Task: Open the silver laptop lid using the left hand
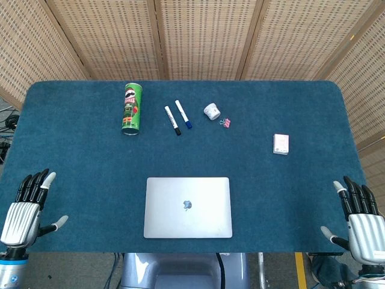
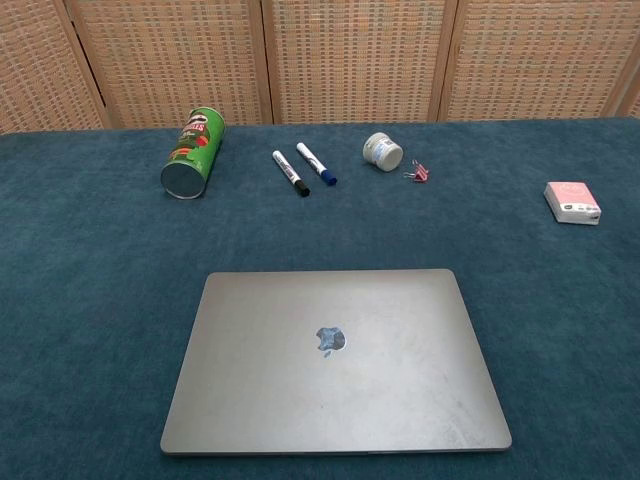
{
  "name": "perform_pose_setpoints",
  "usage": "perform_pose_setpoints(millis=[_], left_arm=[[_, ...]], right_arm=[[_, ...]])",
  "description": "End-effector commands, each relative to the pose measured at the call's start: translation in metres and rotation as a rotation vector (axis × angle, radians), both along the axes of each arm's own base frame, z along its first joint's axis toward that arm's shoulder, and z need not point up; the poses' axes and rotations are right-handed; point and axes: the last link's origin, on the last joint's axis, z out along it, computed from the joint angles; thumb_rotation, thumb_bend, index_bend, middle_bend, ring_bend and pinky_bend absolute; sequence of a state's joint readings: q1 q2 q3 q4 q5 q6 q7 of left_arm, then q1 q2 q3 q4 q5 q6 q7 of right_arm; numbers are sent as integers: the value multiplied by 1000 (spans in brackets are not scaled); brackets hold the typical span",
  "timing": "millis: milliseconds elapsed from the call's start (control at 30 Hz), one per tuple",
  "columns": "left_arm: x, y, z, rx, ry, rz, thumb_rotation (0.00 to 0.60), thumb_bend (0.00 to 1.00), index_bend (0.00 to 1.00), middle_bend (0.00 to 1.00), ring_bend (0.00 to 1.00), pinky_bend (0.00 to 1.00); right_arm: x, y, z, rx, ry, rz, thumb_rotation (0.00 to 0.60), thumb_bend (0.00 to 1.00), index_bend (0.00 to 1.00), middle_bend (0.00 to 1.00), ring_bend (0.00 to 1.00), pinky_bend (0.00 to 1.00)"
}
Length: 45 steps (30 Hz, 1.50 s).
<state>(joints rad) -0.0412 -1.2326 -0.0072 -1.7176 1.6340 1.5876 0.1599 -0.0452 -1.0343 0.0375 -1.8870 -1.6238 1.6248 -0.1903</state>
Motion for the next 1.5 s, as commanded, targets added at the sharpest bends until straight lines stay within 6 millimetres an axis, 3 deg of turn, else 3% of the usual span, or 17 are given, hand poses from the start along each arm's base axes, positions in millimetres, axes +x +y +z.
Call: perform_pose_setpoints(millis=[33, 433, 767, 833, 1100, 1500], left_arm=[[0, 0, 0, 0, 1, 0, 600, 14, 0, 0, 0, 0], [8, 2, -13, -64, 7, -55, 600, 8, 0, 0, 0, 0], [82, 12, -83, -361, -25, -623, 600, 0, 0, 0, 0, 0], [89, 16, -99, -403, -4, -671, 600, 6, 0, 0, 0, 0], [115, 20, -149, -536, 118, -709, 600, 19, 0, 0, 0, 0], [146, 28, -188, -586, 195, -672, 600, 19, 0, 0, 0, 0]], right_arm=[[0, 0, 0, 0, 0, 0, 600, 92, 0, 0, 0, 0], [1, 0, 4, -8, -26, -6, 600, 91, 0, 0, 0, 0], [2, 0, 7, 1, -47, 5, 600, 91, 0, 0, 0, 0], [2, 1, 7, 7, -46, 7, 600, 91, 0, 0, 0, 0], [-1, 0, 8, 20, -68, -3, 600, 91, 0, 0, 0, 0], [-6, -1, 12, 32, -100, -15, 600, 89, 0, 0, 0, 0]])
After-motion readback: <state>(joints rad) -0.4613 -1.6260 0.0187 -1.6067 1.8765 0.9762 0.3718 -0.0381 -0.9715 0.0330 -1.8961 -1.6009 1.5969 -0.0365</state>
